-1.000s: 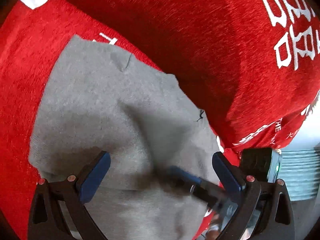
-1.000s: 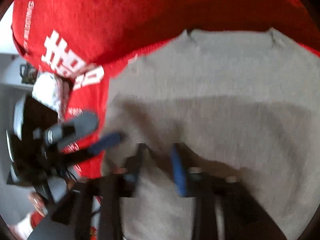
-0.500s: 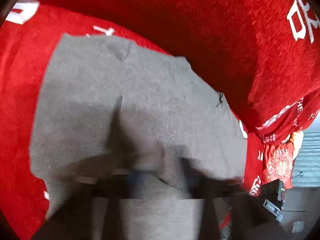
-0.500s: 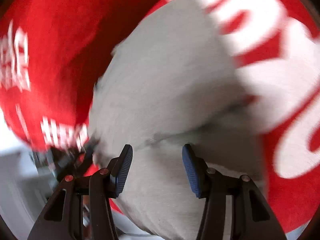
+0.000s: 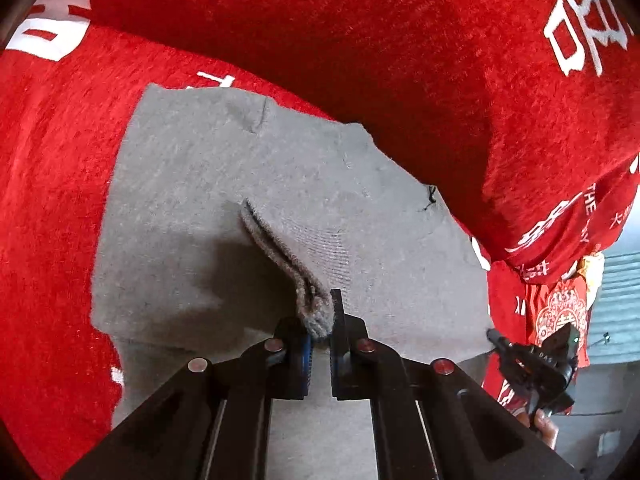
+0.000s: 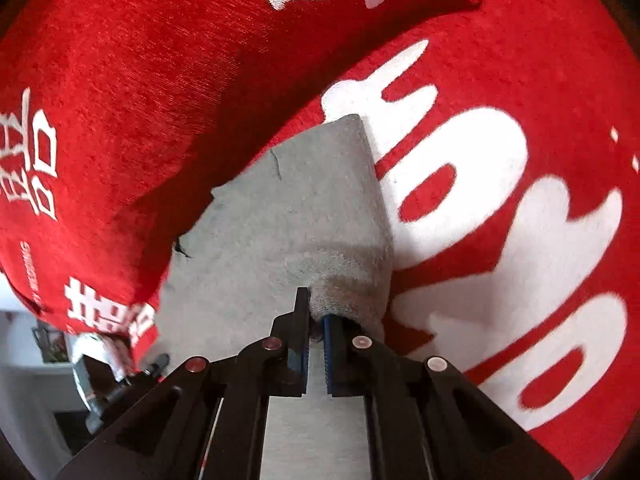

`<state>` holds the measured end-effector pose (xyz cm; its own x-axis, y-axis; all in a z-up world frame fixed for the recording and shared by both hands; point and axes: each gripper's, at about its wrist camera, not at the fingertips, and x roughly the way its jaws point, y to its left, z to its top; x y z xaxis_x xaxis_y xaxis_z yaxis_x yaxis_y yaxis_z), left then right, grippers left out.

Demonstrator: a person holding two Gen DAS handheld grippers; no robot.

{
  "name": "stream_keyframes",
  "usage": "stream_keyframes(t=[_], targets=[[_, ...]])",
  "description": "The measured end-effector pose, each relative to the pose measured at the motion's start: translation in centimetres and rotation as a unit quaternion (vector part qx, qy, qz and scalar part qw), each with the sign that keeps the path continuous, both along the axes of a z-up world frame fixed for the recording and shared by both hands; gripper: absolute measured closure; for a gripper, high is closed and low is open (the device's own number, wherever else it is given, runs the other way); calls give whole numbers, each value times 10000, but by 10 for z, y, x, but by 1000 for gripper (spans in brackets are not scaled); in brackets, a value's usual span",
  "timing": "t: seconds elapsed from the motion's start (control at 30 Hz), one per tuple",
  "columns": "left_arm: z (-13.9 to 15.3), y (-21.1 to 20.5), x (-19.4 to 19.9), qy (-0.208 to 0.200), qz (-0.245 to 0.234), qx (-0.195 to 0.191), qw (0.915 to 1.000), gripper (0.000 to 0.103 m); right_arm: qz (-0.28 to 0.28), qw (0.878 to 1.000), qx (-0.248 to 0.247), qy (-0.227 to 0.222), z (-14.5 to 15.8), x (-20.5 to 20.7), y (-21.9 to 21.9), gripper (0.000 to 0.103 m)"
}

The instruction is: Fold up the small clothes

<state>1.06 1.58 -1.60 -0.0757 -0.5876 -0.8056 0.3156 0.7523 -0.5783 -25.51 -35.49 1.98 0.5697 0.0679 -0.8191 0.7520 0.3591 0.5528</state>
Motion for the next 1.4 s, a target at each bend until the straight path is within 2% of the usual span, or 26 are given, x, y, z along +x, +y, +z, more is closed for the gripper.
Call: stream_keyframes(t=[0.1, 0.17, 0.3, 0.47, 0.53, 0.57, 0.6, 0.63, 0.8, 0.87, 0.93, 0.97, 1.0, 1.07, 1.1, 1.13, 1.2, 1.27, 1.4], targets=[[-12, -4, -7, -59, -102, 288, 9995, 96, 141, 9993, -107, 315, -17, -8, -5, 97], [-16, 3, -11, -52, -19, 454, 9990, 96, 131, 9995, -109, 262, -23, -15, -6, 99], [-10, 27, -14, -44, 64, 520, 9986, 96, 155, 9994, -2, 304, -20, -22, -6, 97], [9, 37, -12, -295, -52, 764, 9966, 96, 445, 9976, -22, 535, 1, -25, 6, 88], [19, 37, -11, -438, -71, 792, 9959, 96, 559, 9974, -220, 390, 18, -29, 8, 76], [24, 36, -10, -556, -83, 860, 9947, 96, 527, 9974, -291, 387, 22, -29, 5, 59], [27, 34, -10, -652, -106, 916, 9936, 96, 449, 9975, -365, 395, 25, -29, -2, 48], [31, 31, -7, -733, -153, 938, 9928, 96, 324, 9978, -413, 400, 25, -27, -11, 47], [26, 9, -1, -827, -254, 1128, 9898, 96, -213, 9993, -108, 274, 0, -8, -58, 47], [23, 2, -2, -835, -248, 1169, 9893, 96, -146, 9996, 66, 231, -12, 9, -67, 47], [19, -5, -4, -826, -251, 1218, 9888, 96, 85, 9992, 54, 391, -18, 25, -69, 53], [18, -6, -5, -827, -253, 1247, 9884, 96, 297, 9983, -95, 496, -17, 35, -66, 88], [18, -8, -6, -836, -257, 1264, 9881, 96, 567, 9956, -280, 686, -14, 44, -62, 95], [20, -10, -8, -889, -268, 1283, 9874, 96, 885, 9877, -827, 991, -3, 54, -54, 95], [21, -11, -9, -930, -285, 1286, 9869, 96, 1060, 9798, -1207, 1190, 4, 59, -49, 95], [22, -12, -10, -961, -300, 1299, 9864, 96, 1132, 9749, -1380, 1328, 4, 61, -49, 95], [19, -16, -11, -974, -334, 1347, 9855, 96, 1190, 9693, -1431, 1607, -5, 63, -52, 95], [12, -19, -10, -964, -353, 1525, 9830, 96, 1101, 9718, -1357, 1584, -13, 59, -56, 95], [3, -16, -9, -1019, -254, 1843, 9772, 96, 947, 9692, -1474, 1732, -7, 57, -52, 94]])
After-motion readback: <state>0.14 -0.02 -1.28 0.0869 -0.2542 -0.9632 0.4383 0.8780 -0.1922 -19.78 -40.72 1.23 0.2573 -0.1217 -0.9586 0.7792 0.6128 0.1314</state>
